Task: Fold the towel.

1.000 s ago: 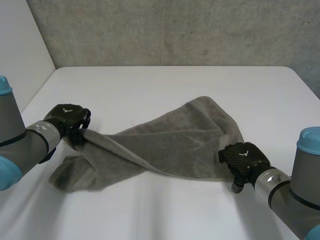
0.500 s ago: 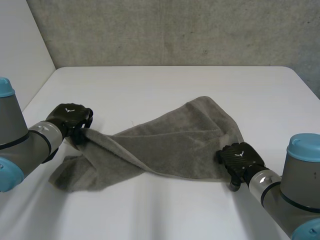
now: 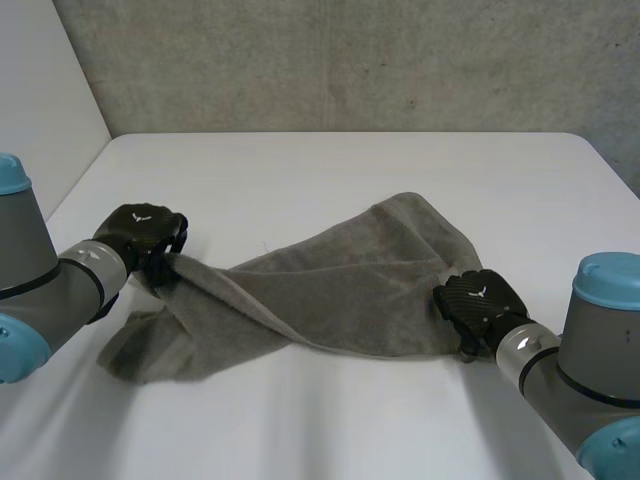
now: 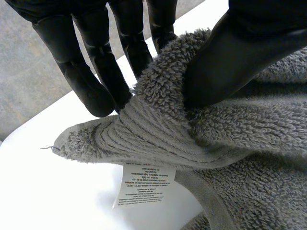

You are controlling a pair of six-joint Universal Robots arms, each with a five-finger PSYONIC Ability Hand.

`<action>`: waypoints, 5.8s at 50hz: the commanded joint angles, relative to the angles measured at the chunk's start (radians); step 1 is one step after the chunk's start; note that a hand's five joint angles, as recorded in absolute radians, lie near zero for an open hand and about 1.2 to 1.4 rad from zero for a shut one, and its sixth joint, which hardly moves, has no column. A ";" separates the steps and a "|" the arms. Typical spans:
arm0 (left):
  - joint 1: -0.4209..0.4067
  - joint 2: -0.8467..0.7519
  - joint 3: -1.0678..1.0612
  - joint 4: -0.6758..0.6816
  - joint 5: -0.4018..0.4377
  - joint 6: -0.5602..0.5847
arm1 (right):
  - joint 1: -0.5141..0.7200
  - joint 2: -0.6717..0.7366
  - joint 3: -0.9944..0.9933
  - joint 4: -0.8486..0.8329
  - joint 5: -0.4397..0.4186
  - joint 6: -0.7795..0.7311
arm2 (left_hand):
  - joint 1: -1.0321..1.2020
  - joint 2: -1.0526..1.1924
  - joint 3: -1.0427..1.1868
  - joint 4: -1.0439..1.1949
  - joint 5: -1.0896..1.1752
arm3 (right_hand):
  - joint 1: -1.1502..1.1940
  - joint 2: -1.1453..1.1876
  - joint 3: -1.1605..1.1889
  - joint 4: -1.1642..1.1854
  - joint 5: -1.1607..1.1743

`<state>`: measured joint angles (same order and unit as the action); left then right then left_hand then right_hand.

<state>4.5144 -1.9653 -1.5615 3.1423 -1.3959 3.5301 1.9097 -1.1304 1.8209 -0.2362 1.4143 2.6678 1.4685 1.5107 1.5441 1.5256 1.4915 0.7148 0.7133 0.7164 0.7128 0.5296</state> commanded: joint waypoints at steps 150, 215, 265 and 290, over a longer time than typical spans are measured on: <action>-0.067 0.129 -0.426 0.357 0.012 0.161 | -0.161 -0.209 -0.028 0.138 -0.006 -0.171 | -0.697 -0.739 -0.772 -0.754 -0.894 | 0.681 0.683 0.680 0.683 0.692; 0.115 0.628 -0.492 0.143 0.159 0.164 | -0.307 -0.522 -0.155 0.584 -0.187 -0.292 | -0.072 -0.114 -0.148 -0.129 -0.270 | 0.681 0.683 0.680 0.683 0.692; -0.063 -0.523 0.506 0.251 -0.095 0.156 | -0.063 0.474 -0.902 0.173 0.078 -0.184 | -0.072 -0.114 -0.148 -0.129 -0.270 | 0.681 0.683 0.680 0.683 0.692; -0.103 -0.569 0.534 0.260 -0.118 0.161 | -0.041 0.543 -0.936 0.140 0.121 -0.236 | -1.287 -1.329 -1.363 -1.344 -1.485 | -0.540 -0.539 -0.542 -0.538 -0.530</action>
<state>4.4308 -2.5451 -1.0067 3.3969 -1.5059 3.6890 1.8606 -0.5823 0.8645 -0.0972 1.5109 2.4613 0.7431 0.7862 0.8024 0.7530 0.7748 0.6158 0.5748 0.6478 0.6532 0.4298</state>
